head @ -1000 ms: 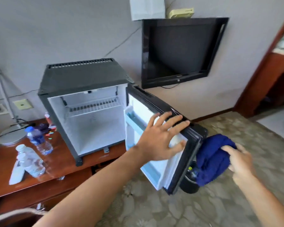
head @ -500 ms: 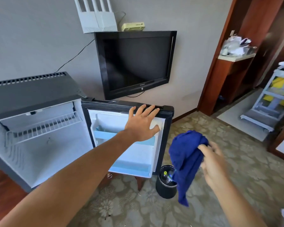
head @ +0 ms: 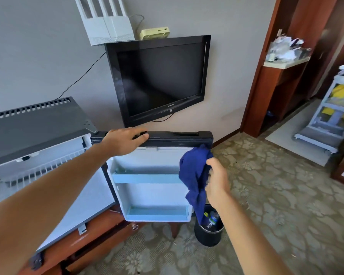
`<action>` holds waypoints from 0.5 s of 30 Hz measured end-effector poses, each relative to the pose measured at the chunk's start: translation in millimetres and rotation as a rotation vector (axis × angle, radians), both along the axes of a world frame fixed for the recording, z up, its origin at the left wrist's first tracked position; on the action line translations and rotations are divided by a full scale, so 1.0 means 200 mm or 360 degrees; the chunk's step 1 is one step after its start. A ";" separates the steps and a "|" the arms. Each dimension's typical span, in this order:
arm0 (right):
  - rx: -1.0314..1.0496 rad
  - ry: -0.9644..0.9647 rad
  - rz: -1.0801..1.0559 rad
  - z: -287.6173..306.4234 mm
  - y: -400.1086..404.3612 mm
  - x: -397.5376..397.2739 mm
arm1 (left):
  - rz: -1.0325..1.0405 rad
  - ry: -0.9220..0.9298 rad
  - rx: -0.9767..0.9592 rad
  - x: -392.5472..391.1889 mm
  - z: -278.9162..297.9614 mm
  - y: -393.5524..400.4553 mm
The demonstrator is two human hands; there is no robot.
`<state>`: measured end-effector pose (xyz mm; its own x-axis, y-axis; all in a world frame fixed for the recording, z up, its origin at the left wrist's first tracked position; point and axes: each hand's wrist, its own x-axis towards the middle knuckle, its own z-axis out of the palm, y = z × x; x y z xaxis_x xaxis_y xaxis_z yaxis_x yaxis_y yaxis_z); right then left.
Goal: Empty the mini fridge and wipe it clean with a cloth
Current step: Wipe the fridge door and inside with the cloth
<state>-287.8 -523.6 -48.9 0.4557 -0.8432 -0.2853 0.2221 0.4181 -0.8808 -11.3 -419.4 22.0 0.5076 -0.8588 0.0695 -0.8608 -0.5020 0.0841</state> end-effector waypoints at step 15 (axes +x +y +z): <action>-0.1246 0.0972 -0.0219 -0.49 0.08 0.27 | -0.0107 -0.0204 -0.0172 0.07 -0.10 -0.03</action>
